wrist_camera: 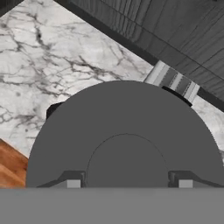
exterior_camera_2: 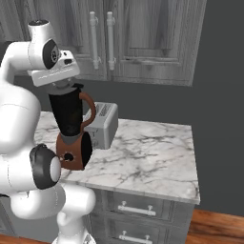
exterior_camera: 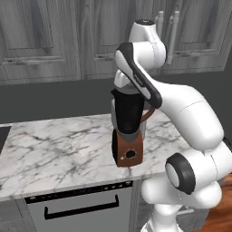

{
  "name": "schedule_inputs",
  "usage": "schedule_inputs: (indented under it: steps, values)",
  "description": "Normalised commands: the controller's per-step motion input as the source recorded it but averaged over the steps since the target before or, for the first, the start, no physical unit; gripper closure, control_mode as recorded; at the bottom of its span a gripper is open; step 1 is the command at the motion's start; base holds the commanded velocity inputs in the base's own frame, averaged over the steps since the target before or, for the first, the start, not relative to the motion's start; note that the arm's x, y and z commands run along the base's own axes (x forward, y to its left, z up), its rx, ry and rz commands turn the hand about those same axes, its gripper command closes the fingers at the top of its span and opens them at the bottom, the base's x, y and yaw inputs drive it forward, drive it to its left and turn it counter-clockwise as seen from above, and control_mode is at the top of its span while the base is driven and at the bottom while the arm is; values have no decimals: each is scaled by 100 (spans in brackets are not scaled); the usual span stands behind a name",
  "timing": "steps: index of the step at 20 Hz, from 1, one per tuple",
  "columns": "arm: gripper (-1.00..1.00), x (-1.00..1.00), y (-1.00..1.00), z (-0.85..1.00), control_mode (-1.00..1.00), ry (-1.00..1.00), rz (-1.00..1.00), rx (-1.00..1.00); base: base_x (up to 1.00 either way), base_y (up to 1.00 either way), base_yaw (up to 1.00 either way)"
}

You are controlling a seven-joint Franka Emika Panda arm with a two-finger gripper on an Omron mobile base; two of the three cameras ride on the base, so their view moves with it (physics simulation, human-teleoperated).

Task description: Open the blender lid, put the pear in the blender, close the lid, and start the blender.

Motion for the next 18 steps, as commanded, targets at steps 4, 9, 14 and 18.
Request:
schedule_inputs:
  steps: [4, 9, 14, 18]
  values:
    - [100, -35, 0, -49, -100, 3, -5, 2, 0, 0, 0]
    - [100, -15, 0, -52, -100, 7, -2, 0, 0, 0, 0]
    - [100, 17, 0, -79, -100, 11, 0, 0, 0, 0, 0]
    - [100, 29, 1, -43, -100, 0, 0, 0, 0, 0, 0]
